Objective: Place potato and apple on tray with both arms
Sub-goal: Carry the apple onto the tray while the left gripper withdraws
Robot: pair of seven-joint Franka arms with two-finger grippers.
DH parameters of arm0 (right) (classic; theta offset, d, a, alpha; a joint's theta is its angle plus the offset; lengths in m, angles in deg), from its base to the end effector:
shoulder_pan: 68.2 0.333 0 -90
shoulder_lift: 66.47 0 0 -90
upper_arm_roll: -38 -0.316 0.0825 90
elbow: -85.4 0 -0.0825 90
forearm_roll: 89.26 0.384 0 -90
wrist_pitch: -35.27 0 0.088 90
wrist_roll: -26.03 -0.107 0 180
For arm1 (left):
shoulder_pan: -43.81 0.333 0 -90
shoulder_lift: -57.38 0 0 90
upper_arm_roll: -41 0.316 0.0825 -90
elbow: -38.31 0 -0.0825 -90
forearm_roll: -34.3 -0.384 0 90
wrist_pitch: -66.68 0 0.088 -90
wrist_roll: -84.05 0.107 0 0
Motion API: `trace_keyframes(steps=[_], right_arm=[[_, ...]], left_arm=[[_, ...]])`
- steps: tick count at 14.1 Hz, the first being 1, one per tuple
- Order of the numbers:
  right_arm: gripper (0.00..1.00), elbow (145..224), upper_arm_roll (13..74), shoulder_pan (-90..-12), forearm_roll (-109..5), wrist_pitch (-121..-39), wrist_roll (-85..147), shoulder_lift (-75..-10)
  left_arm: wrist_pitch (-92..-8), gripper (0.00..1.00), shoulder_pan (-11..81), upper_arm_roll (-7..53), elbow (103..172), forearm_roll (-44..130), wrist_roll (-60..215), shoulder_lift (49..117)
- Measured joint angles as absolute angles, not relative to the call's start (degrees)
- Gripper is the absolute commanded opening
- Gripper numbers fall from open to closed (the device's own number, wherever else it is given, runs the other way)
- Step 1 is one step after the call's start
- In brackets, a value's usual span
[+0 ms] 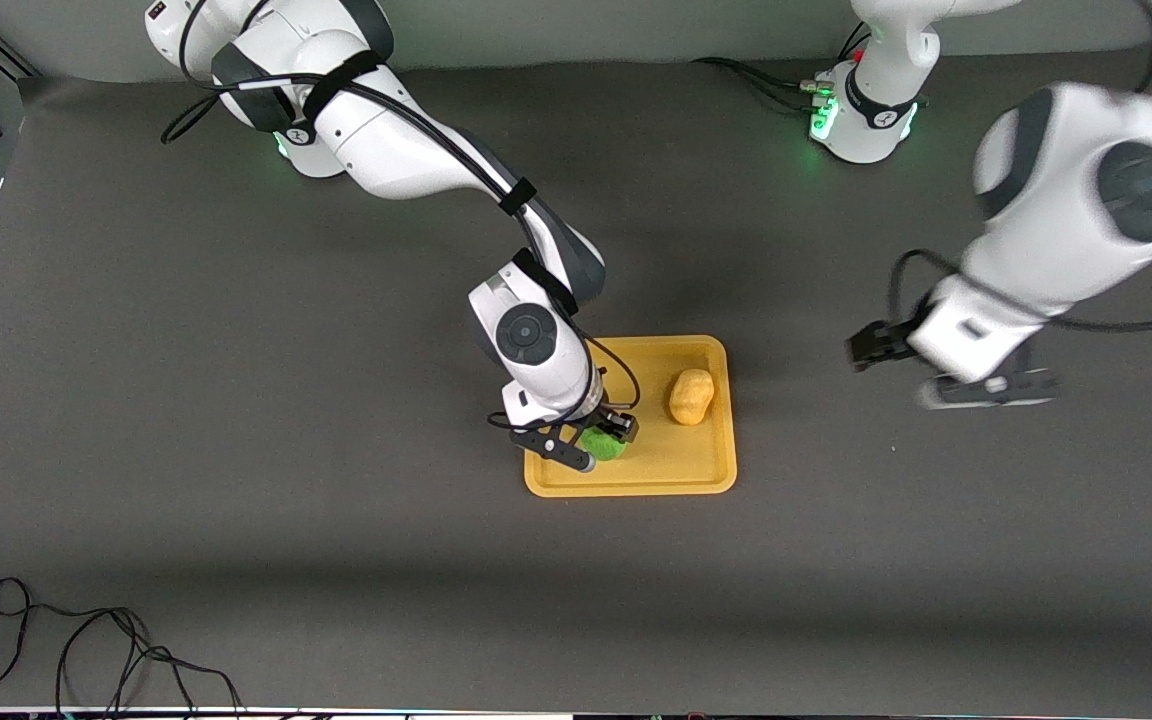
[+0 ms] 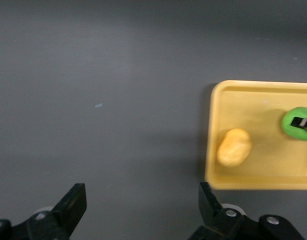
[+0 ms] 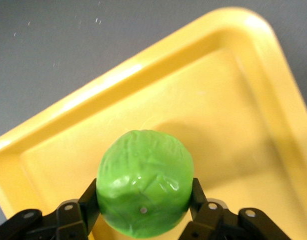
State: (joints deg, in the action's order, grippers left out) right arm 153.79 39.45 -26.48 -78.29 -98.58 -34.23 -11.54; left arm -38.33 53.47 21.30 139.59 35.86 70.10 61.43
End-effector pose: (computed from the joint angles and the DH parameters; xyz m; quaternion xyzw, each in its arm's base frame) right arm 0.5881 0.5101 0.2163 -0.9679 0.2247 -0.0087 0.1120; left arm 0.5749 -0.0991 0.5154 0.9990 0.0380 -0.0060 0.0243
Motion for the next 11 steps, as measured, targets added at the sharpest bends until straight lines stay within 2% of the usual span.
trace_keyframes(steps=[2, 3, 4, 6, 7, 11], right_arm=[[0.4, 153.4, 39.4, -25.0, -78.3, -96.0, -34.8, -11.6], [0.5, 153.4, 39.4, -24.5, -78.4, -94.9, -34.8, -11.6], [0.54, 153.5, 39.5, -24.3, -78.5, -93.9, -34.8, -11.6], [0.81, 153.7, 39.8, -24.3, -78.6, -91.5, -34.8, -11.4], [0.99, 153.7, 39.9, -24.3, -78.6, -90.5, -34.8, -11.4], [1.0, 153.4, 40.1, -24.3, -78.6, -88.2, -34.8, -11.5]], left_arm=[[-33.4, 1.0, 56.8, 21.5, 138.9, 36.1, 73.9, 58.8], [-30.7, 1.0, 57.4, 21.5, 137.7, 36.1, 74.7, 58.4], [-28.5, 1.0, 57.5, 21.5, 136.2, 35.9, 74.9, 58.0], [-25.4, 1.0, 57.5, 21.8, 133.4, 35.4, 75.7, 57.3], [-24.4, 1.0, 57.5, 22.6, 132.3, 35.4, 77.3, 56.9], [-23.2, 1.0, 57.6, 24.9, 131.2, 35.4, 81.4, 56.8]])
